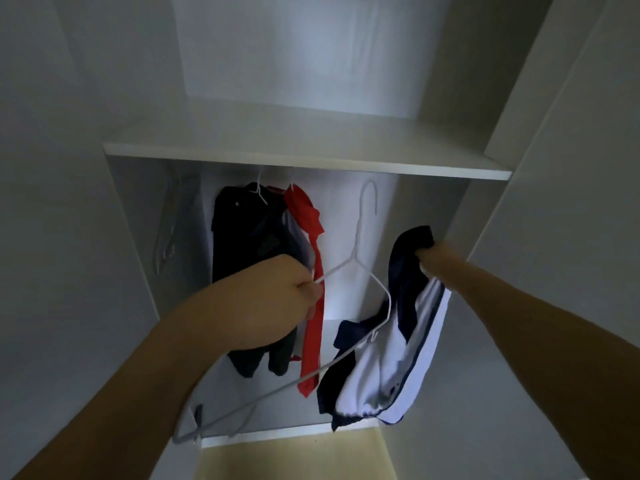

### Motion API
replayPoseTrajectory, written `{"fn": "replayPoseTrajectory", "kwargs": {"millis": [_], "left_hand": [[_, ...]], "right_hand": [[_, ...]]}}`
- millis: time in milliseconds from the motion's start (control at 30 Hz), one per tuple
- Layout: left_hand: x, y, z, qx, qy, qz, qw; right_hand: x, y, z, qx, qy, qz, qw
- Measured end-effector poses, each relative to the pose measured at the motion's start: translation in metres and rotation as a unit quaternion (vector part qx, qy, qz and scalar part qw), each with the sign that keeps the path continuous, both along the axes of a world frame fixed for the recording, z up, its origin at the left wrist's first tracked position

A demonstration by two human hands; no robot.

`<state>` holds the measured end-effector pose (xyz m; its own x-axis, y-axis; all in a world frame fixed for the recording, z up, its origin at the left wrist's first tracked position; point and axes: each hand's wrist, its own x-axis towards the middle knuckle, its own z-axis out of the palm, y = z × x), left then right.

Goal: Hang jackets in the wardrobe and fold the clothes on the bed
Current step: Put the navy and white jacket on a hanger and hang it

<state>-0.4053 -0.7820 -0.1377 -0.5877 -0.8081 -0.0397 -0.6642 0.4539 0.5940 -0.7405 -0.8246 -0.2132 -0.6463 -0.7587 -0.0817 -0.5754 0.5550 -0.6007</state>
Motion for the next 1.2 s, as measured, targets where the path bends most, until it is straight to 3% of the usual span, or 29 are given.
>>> {"fn": "replayPoseTrajectory", "kwargs": {"millis": [67,433,633,733,833,967,1033,1067,1133,1167,1200], "left_hand": [[-0.012,0.013,0.005,-0.015,-0.018,-0.018,1.000],[-0.055,0.055,0.017,-0.094,0.000,-0.048,0.994],[-0.109,0.039,-0.013,-0.041,0.072,-0.074,0.994],[-0.114,0.021,-0.023,-0.041,0.125,-0.102,0.986],[-0.103,0.011,-0.022,-0.107,0.174,-0.140,0.969],[-0.107,0.007,-0.003,-0.283,0.104,-0.176,0.937],[-0.107,-0.008,-0.001,-0.313,0.092,-0.155,0.933],[-0.106,-0.017,-0.006,-0.276,0.112,-0.134,0.945],[-0.103,-0.028,-0.026,-0.081,0.244,-0.080,0.963],[-0.102,-0.028,-0.040,0.054,0.351,-0.047,0.934],[-0.103,-0.028,-0.055,0.194,0.446,-0.020,0.874]], "right_hand": [[-0.004,0.010,0.015,-0.017,-0.053,-0.022,0.998],[-0.023,0.082,0.059,-0.033,-0.078,-0.051,0.995],[-0.012,0.117,0.078,-0.146,-0.231,0.007,0.962],[-0.004,0.131,0.088,-0.191,-0.141,0.082,0.968],[-0.005,0.145,0.102,-0.244,-0.039,0.128,0.961],[0.000,0.157,0.113,-0.188,0.021,0.166,0.968],[-0.002,0.157,0.118,-0.190,0.046,0.142,0.970],[-0.006,0.158,0.120,-0.204,0.058,0.119,0.970],[-0.017,0.163,0.126,-0.237,0.089,0.062,0.965],[-0.021,0.166,0.130,-0.253,0.103,0.041,0.961],[-0.023,0.170,0.133,-0.263,0.110,0.028,0.958]]}}
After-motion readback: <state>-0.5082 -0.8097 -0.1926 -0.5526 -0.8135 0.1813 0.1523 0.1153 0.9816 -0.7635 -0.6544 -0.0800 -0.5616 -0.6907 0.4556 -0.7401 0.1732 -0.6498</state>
